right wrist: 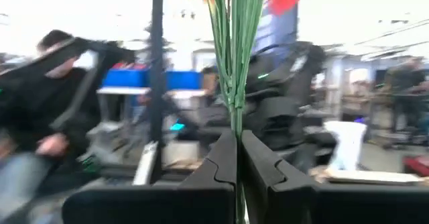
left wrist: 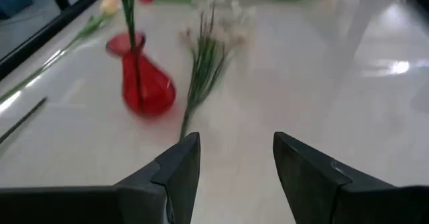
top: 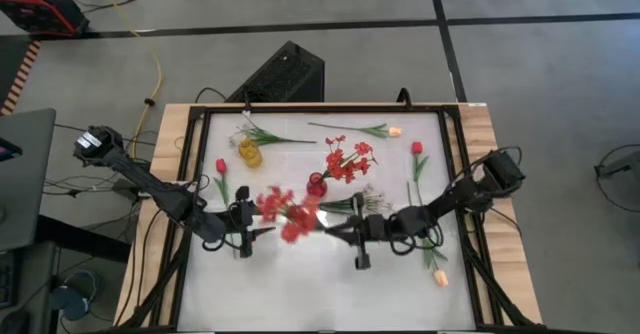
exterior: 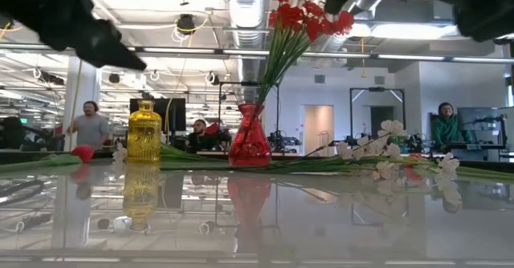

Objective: Sort flowers into vase by color
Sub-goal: Put the orange flowers into the red vase

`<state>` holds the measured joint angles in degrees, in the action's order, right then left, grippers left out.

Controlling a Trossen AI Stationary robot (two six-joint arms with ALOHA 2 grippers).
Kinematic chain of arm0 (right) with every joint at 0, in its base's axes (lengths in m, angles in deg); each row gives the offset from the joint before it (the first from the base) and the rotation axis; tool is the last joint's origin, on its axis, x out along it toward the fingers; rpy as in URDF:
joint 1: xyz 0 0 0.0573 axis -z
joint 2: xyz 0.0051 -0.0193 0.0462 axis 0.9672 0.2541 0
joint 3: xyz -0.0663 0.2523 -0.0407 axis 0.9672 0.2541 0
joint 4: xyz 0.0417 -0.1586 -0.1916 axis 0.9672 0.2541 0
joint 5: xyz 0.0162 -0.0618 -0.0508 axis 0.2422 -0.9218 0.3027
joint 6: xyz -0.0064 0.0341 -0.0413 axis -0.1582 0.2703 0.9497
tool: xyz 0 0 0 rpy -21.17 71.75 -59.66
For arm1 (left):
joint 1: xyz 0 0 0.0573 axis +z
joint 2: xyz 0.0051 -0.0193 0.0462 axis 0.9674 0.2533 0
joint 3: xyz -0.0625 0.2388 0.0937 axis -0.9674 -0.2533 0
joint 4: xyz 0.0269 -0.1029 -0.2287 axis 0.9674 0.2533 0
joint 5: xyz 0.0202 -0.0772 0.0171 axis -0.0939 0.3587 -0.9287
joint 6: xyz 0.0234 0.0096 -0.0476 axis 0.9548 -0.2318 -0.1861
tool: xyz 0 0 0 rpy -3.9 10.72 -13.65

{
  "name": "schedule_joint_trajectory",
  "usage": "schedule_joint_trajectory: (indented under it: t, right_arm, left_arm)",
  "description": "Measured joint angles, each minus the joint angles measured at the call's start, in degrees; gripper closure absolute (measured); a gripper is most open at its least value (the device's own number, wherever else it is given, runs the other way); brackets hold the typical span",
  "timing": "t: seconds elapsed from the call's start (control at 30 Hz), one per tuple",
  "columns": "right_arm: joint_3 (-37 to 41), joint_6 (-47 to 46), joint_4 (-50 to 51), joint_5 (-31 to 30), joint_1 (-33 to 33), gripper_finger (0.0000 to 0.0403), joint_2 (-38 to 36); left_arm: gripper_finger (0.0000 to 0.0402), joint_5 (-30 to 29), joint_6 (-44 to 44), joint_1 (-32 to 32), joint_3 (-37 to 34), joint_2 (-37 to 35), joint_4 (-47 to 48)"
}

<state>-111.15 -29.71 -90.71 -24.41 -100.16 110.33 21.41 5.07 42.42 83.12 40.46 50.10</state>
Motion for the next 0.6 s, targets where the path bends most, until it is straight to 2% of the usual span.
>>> schedule_joint_trajectory:
  t: [0.17,0.3,0.47,0.6]
  right_arm:
    - [-1.7,-0.1,0.3,1.0,3.7,0.0374,0.0]
    - [-3.2,-0.2,1.6,4.0,5.3,0.0374,0.0]
    - [-3.6,-0.1,2.2,4.6,5.5,0.0374,0.0]
    - [-3.6,0.1,2.2,4.7,5.5,0.0374,0.0]
  left_arm:
    - [0.0223,4.8,8.0,1.5,0.0,3.7,-16.3]
    - [0.0223,4.6,13.9,1.5,0.0,7.3,-31.2]
    - [0.0223,6.8,21.6,1.8,0.0,12.6,-51.4]
    - [0.0223,7.8,23.2,3.7,0.1,16.0,-60.0]
